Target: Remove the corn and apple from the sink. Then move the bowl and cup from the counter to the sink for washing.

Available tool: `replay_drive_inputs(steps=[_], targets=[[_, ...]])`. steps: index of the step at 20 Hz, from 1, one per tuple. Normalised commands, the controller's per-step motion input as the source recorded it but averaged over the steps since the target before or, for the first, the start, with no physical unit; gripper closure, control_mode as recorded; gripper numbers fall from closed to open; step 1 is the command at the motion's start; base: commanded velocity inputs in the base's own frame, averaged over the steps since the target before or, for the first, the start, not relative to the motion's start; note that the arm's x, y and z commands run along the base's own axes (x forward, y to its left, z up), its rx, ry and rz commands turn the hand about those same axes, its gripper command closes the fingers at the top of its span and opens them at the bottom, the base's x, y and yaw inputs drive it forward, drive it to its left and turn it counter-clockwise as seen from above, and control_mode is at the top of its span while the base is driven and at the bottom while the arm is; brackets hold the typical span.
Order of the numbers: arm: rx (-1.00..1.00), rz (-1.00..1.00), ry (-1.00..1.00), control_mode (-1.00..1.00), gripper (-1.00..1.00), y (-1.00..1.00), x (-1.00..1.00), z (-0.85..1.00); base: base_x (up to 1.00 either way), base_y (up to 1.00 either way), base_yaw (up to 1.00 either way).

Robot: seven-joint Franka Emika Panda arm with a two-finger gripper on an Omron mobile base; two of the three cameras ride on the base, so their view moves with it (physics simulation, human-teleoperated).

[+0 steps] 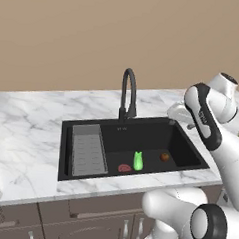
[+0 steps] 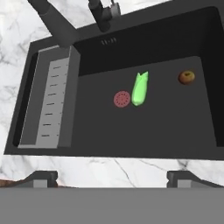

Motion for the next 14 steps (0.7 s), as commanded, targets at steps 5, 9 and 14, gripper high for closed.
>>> replay_drive_inputs(steps=[5,9,14], targets=[[0.09,0.0,0.0,-1.0,-1.0,-0.06,0.02,-0.34,0.0,0.0,0.0],[0.08,0.0,0.0,-1.0,-1.0,0.0,0.05,-0.35,0.0,0.0,0.0],[0.0,0.0,0.01,-1.0,-1.0,0.06,0.21,-0.31,0.0,0.0,0.0]])
